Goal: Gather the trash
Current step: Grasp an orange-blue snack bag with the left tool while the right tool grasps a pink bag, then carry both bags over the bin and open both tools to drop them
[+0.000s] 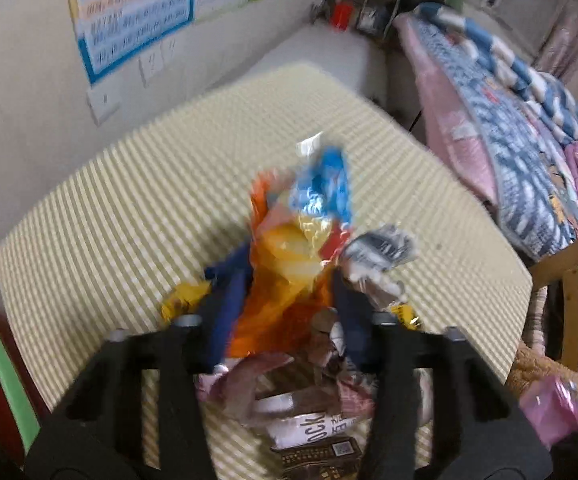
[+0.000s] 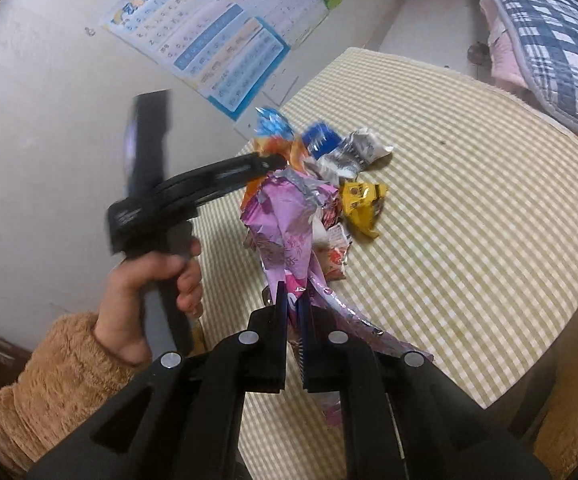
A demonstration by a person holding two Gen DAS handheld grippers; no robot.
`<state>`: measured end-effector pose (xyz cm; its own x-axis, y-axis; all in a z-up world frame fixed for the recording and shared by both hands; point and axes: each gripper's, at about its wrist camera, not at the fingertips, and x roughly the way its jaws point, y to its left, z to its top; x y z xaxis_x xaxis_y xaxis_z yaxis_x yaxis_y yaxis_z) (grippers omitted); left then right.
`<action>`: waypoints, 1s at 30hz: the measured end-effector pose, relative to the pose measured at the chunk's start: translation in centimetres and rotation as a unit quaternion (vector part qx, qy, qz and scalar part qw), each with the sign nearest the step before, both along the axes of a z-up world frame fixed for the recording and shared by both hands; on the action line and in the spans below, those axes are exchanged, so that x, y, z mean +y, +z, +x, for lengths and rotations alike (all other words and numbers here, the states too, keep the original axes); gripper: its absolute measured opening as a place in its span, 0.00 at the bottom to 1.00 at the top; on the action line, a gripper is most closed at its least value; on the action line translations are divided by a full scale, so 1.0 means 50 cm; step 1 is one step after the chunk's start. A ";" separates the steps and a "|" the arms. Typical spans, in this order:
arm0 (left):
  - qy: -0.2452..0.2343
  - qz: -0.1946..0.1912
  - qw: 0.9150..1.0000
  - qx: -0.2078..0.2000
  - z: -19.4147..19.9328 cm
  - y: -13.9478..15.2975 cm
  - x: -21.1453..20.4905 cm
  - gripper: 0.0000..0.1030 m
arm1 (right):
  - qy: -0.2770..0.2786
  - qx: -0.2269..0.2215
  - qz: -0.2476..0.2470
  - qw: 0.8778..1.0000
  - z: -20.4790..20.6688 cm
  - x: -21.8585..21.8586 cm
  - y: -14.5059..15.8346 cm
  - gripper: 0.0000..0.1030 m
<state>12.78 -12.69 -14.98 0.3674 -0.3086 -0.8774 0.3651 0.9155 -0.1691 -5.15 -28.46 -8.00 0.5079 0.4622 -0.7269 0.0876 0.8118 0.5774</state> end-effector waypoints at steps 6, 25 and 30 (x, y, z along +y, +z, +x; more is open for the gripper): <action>0.016 -0.040 0.999 -0.028 -0.042 0.043 0.047 0.28 | 0.014 -0.022 0.004 1.000 0.006 0.007 0.009 0.05; 0.058 -0.040 0.991 -0.115 -0.220 0.166 0.256 0.28 | 0.040 -0.052 -0.031 0.997 0.015 0.078 0.021 0.05; 0.066 -0.051 0.988 -0.133 -0.235 0.198 0.293 0.28 | 0.044 -0.057 -0.041 0.997 0.020 0.102 0.026 0.05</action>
<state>1.03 1.95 -5.10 0.6230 -0.3241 -0.7119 0.2877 0.9413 -0.1768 -4.16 -23.37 -6.72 0.5494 0.4498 -0.7041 -0.0479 0.8583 0.5109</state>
